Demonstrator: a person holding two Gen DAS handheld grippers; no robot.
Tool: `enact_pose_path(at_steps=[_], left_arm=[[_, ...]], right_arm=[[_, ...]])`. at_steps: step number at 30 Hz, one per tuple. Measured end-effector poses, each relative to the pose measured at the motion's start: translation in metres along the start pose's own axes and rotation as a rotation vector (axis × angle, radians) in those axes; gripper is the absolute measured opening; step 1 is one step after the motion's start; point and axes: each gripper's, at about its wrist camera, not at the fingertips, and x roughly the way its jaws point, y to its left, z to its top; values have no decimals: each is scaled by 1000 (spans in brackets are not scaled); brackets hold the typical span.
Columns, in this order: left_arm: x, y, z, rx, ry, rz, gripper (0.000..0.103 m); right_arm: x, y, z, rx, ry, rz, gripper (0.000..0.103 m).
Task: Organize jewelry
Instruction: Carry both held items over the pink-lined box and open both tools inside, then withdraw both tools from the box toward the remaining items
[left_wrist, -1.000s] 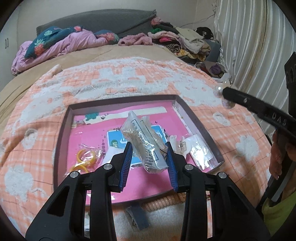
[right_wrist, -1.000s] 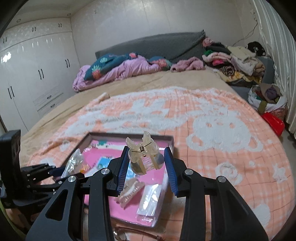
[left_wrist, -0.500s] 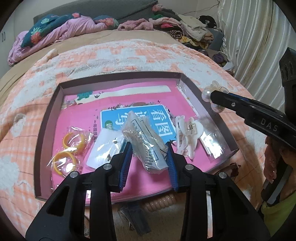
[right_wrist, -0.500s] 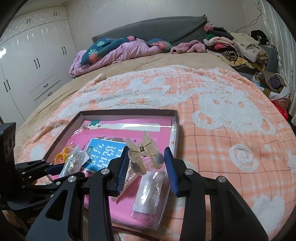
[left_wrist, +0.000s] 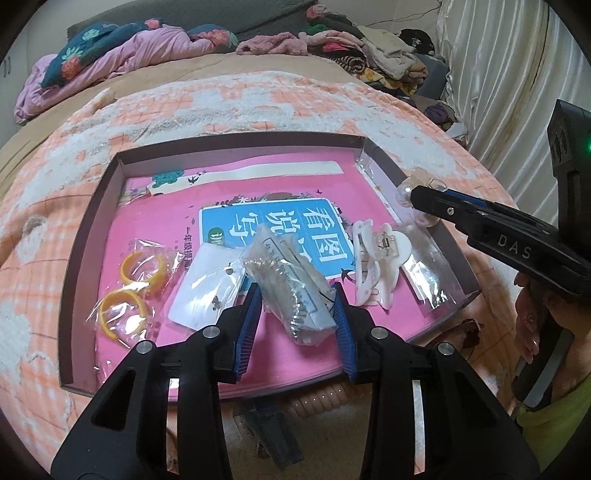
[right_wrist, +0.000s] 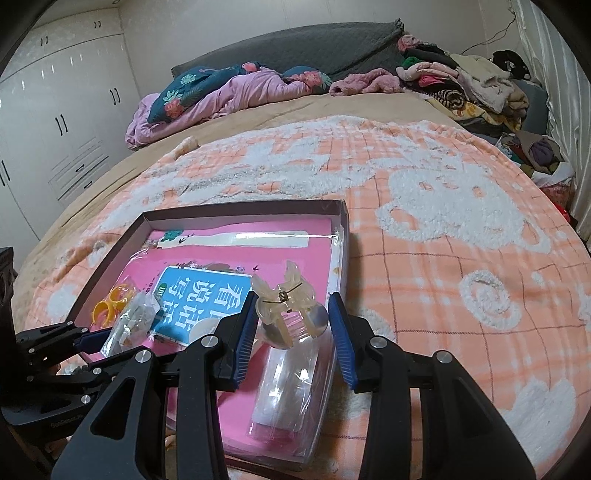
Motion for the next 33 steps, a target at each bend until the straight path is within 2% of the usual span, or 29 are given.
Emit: enact_pose_path(at_steps=[2,5,13,19,24,27,33], left_arm=[[-1,1,-1,-4,-1,0,29],[-3,2,0,-7,-6,-2,30],[-12,4,3,-16,-26,1,32],[-36,10,6,-52,-79,5,52],[-67,16,13,-93,-154,15,75],[-82,22,15,-134,-198,27,91],[-105,38,12,-211,-246,41,93]], right_arm=[[1,-1,0,3,3,1,38],[-1,-1,1,10,-4,13,47],[-18,0,3,31,-39,47,62],[-38,-4,8,50,-86,51,73],[-56,-10,10,78,-127,56,86],[-66,-13,11,103,-147,75,87],[-86,-10,11,92,-181,82,87]])
